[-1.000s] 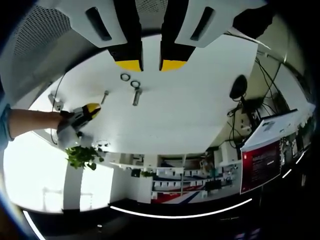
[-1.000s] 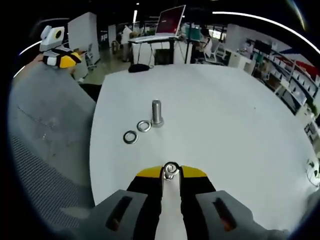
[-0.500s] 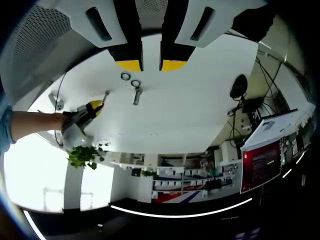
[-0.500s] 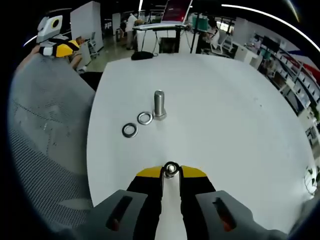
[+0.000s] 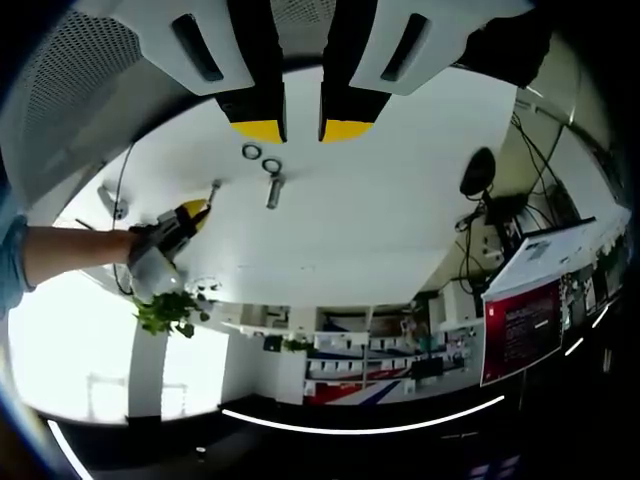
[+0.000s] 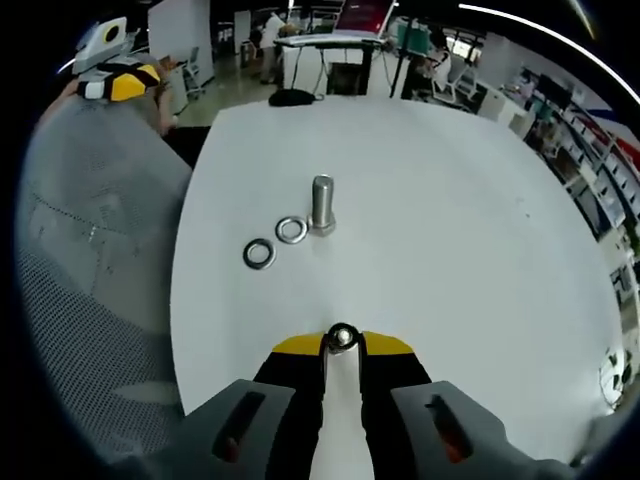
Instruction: Place the washer onto the threaded stud by aligning its center hole with the stud, sliding it down to the base, and recovering from edge contact or off-axis alignment until the washer reaches the visible bottom stop.
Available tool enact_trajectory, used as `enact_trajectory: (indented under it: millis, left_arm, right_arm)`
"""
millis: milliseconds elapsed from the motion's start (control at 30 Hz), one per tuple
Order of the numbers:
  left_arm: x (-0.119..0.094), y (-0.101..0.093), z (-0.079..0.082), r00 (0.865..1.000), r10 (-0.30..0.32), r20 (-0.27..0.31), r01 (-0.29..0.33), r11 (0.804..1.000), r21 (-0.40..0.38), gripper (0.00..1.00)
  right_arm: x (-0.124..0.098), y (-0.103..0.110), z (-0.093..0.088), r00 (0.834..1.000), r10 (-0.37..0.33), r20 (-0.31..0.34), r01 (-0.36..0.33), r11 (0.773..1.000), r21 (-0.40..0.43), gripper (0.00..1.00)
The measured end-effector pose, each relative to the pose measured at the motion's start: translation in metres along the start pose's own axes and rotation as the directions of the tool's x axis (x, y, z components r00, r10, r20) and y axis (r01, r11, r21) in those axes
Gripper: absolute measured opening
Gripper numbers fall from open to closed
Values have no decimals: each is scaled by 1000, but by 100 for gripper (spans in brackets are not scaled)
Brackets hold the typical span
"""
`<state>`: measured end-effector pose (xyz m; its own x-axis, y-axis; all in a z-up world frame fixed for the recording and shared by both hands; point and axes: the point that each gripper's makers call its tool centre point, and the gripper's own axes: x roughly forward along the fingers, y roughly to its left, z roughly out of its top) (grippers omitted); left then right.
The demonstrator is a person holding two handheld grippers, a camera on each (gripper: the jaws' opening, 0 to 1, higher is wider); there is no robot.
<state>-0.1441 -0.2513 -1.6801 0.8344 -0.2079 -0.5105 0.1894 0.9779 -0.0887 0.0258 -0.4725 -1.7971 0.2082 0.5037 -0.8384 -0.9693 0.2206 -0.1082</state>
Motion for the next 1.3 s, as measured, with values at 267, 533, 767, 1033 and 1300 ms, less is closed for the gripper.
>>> enact_trajectory:
  millis: [267,533,767,1033,1300]
  left_arm:
    - [0,0,0,1000,-2,2,2,1000,1,10]
    - [0,0,0,1000,-4,1,4,1000,3,10]
    - [0,-1,0,1000,-6,-1,6,1000,5,10]
    - [0,-1,0,1000,-11,-2,11,1000,7,10]
    - [0,-3,0,1000,-19,0,19,1000,9,10]
  right_arm:
    - [1,2,3,999,-1,-45,0,999,-41,13]
    - [2,3,1,990,8,-144,-27,991,-128,13]
    - [9,4,-1,978,39,-206,-72,985,-159,13]
    - [27,9,-14,962,57,-269,-109,977,-183,13]
    - [22,-3,-13,975,-24,-220,-16,984,-180,38]
